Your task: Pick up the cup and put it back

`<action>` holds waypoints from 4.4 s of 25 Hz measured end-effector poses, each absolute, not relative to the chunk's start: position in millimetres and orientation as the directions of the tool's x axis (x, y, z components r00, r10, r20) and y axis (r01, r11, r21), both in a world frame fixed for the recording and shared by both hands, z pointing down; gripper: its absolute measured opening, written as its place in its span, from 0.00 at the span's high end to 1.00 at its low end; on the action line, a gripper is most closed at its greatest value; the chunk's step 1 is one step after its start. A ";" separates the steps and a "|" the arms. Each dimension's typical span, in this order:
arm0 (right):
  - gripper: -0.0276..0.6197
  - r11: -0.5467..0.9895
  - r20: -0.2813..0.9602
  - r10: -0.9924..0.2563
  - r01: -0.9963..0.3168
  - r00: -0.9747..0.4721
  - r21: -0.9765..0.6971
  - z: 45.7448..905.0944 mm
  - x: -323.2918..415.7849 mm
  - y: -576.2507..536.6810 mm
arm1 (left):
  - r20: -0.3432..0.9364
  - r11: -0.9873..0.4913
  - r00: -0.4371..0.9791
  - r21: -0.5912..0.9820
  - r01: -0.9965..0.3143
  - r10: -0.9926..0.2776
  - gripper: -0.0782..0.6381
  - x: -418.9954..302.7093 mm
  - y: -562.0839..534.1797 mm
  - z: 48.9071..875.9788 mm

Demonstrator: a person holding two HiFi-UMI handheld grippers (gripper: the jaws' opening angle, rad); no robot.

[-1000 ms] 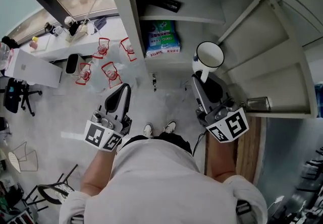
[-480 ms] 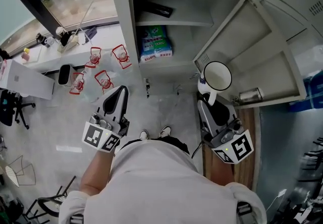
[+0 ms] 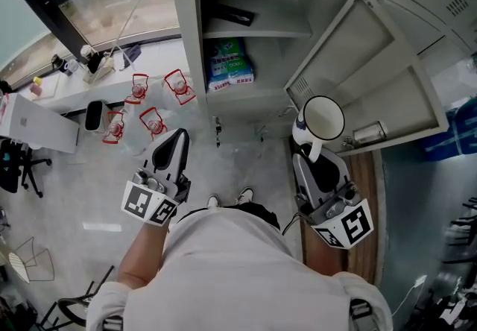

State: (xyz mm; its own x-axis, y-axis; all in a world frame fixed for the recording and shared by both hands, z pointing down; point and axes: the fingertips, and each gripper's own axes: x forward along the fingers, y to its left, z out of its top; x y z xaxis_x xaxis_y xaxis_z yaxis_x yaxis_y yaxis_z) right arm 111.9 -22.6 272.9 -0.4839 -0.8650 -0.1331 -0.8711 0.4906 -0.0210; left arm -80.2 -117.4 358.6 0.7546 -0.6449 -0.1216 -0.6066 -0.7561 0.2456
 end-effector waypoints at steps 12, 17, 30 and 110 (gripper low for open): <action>0.87 0.509 -0.134 -0.853 -0.861 -0.505 0.002 279.4 108.3 -49.4 | -0.118 -0.734 0.732 0.251 -0.631 -0.670 0.86 -89.7 -113.8 360.3; 0.87 0.516 -0.145 -0.847 -0.856 -0.512 0.008 287.5 113.4 -74.8 | -0.111 -0.721 0.721 0.251 -0.646 -0.684 0.86 -88.4 -110.9 361.7; 0.87 0.556 -0.137 -0.823 -0.831 -0.551 0.001 328.5 119.6 -157.3 | -0.071 -0.679 0.685 0.241 -0.693 -0.725 0.86 -77.0 -99.9 369.9; 0.71 0.393 0.161 -0.904 -0.918 -0.396 -0.055 478.3 141.1 -229.5 | 0.010 -0.609 0.632 0.258 -0.750 -0.775 0.86 -98.3 -95.2 390.0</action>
State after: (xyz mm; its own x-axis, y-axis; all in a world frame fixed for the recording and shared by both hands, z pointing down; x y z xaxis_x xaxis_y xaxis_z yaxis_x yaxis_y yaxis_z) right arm 141.1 -229.5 478.3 -0.3964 -0.9039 0.1607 -0.9180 0.3928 -0.0549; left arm -98.3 -95.2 390.0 0.6320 -0.7749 0.0095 -0.7504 -0.6088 0.2576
